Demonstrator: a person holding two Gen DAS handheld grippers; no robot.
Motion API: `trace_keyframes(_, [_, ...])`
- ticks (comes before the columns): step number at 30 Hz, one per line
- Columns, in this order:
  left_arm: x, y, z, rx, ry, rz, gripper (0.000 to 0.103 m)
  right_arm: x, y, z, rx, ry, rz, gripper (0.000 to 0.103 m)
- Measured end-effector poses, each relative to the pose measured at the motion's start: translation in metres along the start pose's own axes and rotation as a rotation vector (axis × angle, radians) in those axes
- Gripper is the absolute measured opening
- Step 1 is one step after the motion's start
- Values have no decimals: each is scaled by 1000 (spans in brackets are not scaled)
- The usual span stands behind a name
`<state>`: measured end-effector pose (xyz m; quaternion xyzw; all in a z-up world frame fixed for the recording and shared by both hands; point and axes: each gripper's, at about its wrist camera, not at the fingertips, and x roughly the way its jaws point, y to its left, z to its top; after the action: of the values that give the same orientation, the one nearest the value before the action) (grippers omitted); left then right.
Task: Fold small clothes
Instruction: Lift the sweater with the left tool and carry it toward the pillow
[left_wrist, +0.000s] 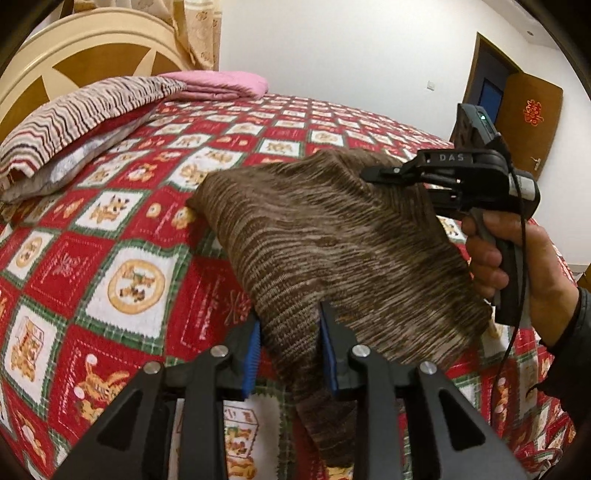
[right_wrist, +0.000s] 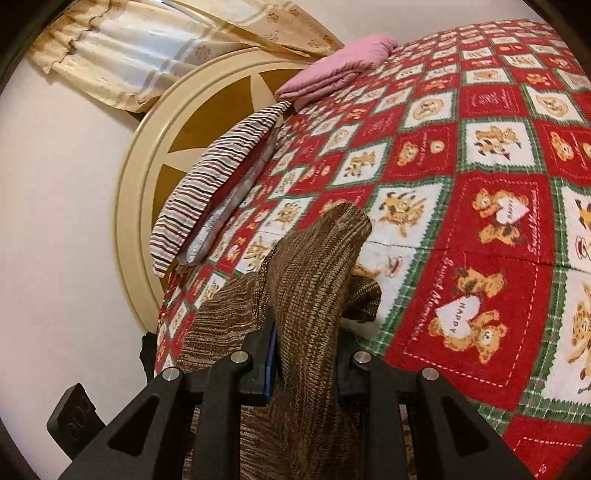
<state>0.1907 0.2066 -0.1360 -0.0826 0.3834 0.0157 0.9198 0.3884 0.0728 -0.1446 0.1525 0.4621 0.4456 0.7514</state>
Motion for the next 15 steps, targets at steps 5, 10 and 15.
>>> trace_keyframes(5, [3, 3, -3, -14, 11, 5, 35, 5, -9, -2, 25, 4, -13, 22])
trace_keyframes(10, [8, 3, -5, -12, 14, 25, 51, 8, -17, -3, 45, 8, -21, 22])
trace_keyframes(15, [14, 7, -10, -31, 28, 52, 76, 10, -25, -6, 66, 24, -29, 23])
